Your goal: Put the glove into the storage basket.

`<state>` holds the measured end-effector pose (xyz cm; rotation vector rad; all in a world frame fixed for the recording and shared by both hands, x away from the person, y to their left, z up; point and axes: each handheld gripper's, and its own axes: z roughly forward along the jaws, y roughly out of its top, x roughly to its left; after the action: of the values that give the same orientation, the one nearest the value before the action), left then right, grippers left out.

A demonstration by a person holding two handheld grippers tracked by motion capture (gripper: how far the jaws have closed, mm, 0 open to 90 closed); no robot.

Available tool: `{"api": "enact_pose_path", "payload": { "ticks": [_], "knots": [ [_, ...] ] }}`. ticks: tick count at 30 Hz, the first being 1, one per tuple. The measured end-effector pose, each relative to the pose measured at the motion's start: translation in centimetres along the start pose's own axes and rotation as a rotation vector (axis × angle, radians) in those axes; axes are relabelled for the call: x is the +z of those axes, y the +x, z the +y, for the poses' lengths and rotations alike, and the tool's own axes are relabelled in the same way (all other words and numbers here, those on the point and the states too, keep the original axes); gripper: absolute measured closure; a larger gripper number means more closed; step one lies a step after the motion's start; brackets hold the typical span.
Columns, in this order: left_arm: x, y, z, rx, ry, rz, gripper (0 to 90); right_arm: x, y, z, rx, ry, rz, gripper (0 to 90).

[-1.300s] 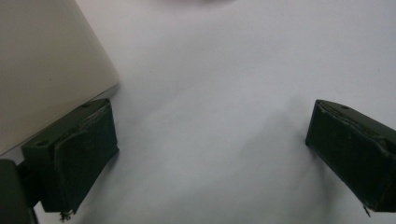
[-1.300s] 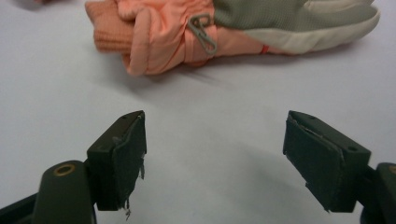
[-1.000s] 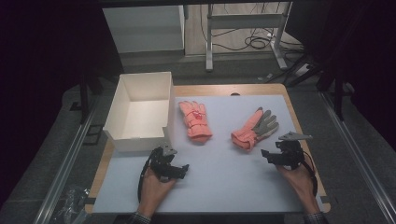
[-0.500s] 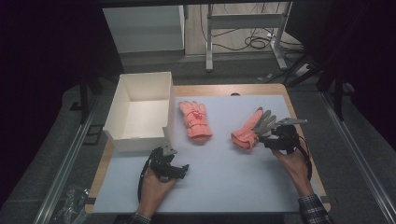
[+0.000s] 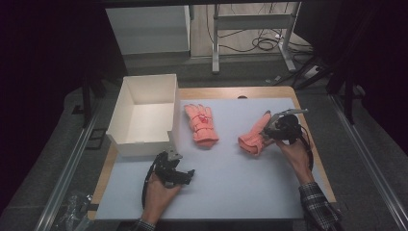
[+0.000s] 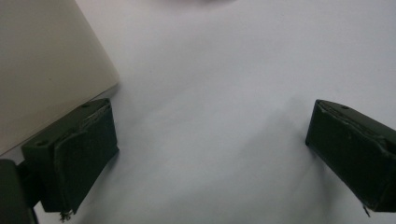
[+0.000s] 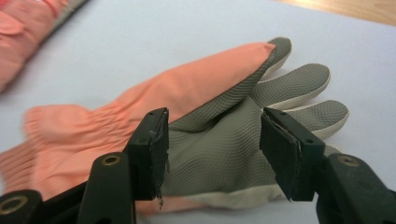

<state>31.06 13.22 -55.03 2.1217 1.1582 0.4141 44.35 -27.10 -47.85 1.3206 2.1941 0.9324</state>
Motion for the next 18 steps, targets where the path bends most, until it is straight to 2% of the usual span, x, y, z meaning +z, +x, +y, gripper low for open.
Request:
{"api": "enact_pose_path", "payload": {
  "ticks": [3,5,8,10,11,13,18],
  "knots": [
    [0.0,0.0,0.0,-0.001,-0.001,0.0,2.0,1.2,-0.2,-0.1,0.014,0.029,-0.025,41.1],
    [0.0,0.0,0.0,0.0,0.0,0.0,1.9,2.1,-0.3,-0.4,0.029,0.053,-0.024,41.3],
    [0.0,0.0,0.0,0.0,0.0,0.0,1.9,2.6,-0.3,-0.7,0.03,0.056,-0.025,46.6],
    [0.0,0.0,0.0,0.0,0.0,0.0,1.9,2.7,0.0,-0.7,0.02,0.062,-0.047,56.3],
    [0.0,0.0,0.0,0.0,0.0,0.0,1.9,2.7,0.2,-0.7,0.011,0.063,-0.065,64.5],
    [0.0,0.0,0.0,0.0,0.0,0.0,1.9,2.7,0.3,-0.8,0.005,0.058,-0.084,73.3],
    [0.0,0.0,0.0,-0.001,-0.001,0.0,1.9,2.5,0.7,-0.8,-0.017,0.054,-0.084,84.5]
  ]
}}
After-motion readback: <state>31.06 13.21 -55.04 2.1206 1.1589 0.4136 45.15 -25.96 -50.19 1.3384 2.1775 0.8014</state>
